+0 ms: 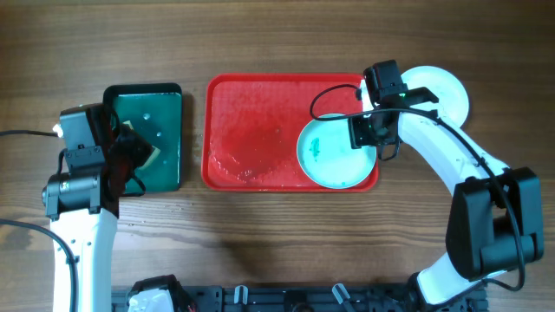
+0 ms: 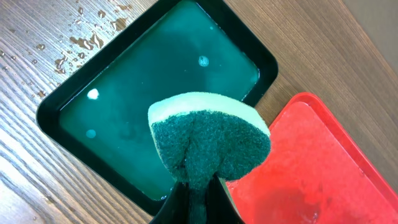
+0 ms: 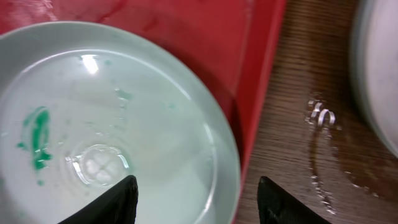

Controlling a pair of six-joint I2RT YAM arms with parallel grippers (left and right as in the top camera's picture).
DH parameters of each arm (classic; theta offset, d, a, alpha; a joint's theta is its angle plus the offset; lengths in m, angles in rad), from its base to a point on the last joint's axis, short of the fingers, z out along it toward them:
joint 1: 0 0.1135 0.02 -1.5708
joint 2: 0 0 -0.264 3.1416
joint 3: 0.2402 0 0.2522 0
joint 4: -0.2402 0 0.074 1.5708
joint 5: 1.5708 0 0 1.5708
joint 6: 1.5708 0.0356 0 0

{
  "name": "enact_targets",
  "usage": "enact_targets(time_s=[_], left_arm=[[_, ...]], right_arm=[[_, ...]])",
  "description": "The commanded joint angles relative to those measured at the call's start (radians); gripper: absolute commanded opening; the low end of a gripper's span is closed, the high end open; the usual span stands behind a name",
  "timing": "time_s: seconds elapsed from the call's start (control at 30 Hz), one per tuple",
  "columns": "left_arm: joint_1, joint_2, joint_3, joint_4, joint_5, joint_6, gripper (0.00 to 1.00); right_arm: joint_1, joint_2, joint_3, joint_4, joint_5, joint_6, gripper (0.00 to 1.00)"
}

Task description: Clean dirty plates on tray and stack at the side

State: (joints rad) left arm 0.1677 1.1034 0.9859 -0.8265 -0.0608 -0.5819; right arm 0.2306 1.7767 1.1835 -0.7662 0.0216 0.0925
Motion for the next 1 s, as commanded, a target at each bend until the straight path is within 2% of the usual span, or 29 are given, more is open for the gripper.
enact_targets(time_s=[0.0, 0.1, 0.17, 0.43, 0.63, 0.7, 0.8, 0.9, 0.97], left_arm=[[0.005, 0.006, -0.004, 0.006, 0.01, -0.002, 0.04], [0.005, 0.006, -0.004, 0.006, 0.013, -0.002, 0.04], [0.005, 0.006, -0.004, 0.006, 0.013, -0.003, 0.04], [0.005, 0.006, -0.004, 0.006, 0.02, -0.002, 0.04], [0.005, 0.006, -0.004, 0.006, 0.02, -0.002, 0.04], [0.005, 0.006, -0.004, 0.006, 0.02, -0.002, 0.04], [0.005, 0.006, -0.004, 0.005, 0.021, -0.002, 0.04], [0.005, 0.006, -0.004, 0.004, 0.027, -0.002, 0.04], [0.005, 0.006, -0.004, 0.004, 0.027, -0.002, 0.04]], right_arm=[[0.001, 0.022, -0.008, -0.038, 0.092, 0.048, 0.61], [0.0, 0.023, -0.051, -0.022, 0.045, 0.037, 0.6], [0.0, 0.023, -0.074, -0.008, 0.02, 0.038, 0.56], [0.001, 0.034, -0.083, 0.014, -0.011, 0.047, 0.2], [0.002, 0.038, -0.083, 0.038, -0.136, 0.068, 0.19], [0.002, 0.051, -0.083, 0.058, -0.13, 0.067, 0.26], [0.002, 0.077, -0.083, 0.081, -0.06, 0.093, 0.29], [0.002, 0.11, -0.083, 0.114, -0.064, 0.09, 0.29], [0.002, 0.138, -0.083, 0.14, -0.077, 0.09, 0.24]])
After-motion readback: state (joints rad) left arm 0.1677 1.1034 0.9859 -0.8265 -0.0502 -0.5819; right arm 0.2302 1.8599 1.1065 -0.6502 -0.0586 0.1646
